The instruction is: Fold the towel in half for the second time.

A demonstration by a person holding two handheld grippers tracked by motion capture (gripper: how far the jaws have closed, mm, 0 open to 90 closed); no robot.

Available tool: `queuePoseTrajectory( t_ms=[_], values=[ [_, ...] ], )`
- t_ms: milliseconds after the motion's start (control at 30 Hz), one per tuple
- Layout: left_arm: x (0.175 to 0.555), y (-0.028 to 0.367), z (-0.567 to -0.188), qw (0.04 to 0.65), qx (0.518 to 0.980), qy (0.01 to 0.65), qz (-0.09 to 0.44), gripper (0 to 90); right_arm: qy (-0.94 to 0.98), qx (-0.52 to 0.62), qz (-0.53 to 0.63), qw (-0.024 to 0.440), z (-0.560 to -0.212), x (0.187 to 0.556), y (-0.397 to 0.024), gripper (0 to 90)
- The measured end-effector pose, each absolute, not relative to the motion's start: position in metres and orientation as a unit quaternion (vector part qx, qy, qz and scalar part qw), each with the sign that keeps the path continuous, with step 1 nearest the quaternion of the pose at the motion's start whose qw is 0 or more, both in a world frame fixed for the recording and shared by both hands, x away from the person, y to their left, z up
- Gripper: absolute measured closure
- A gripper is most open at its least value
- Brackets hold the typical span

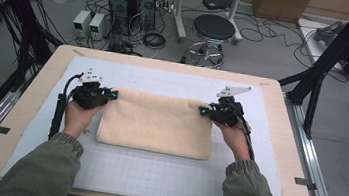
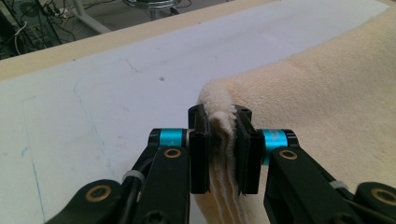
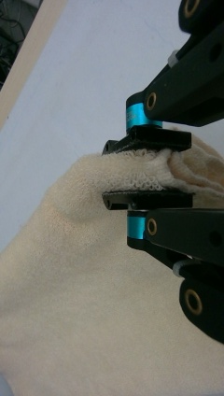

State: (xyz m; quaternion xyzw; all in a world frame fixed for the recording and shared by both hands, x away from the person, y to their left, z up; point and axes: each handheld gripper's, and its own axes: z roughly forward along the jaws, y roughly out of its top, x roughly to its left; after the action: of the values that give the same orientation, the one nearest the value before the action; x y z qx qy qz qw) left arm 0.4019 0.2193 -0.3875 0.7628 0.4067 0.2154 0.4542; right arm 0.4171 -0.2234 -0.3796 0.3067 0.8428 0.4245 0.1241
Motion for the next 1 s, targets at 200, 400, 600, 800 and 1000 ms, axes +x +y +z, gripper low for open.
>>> queuePoseTrajectory(
  t_ms=[200, 400, 600, 800, 1000],
  values=[
    [0.425, 0.211, -0.380, 0.444, 0.756, 0.415, 0.245, 67.6, 0.837, 0.331, 0.407, 0.157, -0.372, 0.446, -0.220, 61.7],
    [0.424, 0.219, -0.391, 0.424, 0.755, 0.439, 0.239, 55.6, 0.831, 0.345, 0.405, 0.160, -0.372, 0.447, -0.225, 48.4],
    [0.409, 0.223, -0.395, 0.443, 0.759, 0.421, 0.224, 53.6, 0.832, 0.348, 0.411, 0.137, -0.384, 0.437, -0.227, 40.5],
    [0.392, 0.228, -0.403, 0.458, 0.764, 0.406, 0.203, 52.5, 0.840, 0.340, 0.405, 0.121, -0.395, 0.425, -0.223, 37.5],
    [0.377, 0.232, -0.412, 0.467, 0.767, 0.396, 0.191, 51.1, 0.848, 0.330, 0.398, 0.117, -0.399, 0.418, -0.216, 34.6]
  ],
)
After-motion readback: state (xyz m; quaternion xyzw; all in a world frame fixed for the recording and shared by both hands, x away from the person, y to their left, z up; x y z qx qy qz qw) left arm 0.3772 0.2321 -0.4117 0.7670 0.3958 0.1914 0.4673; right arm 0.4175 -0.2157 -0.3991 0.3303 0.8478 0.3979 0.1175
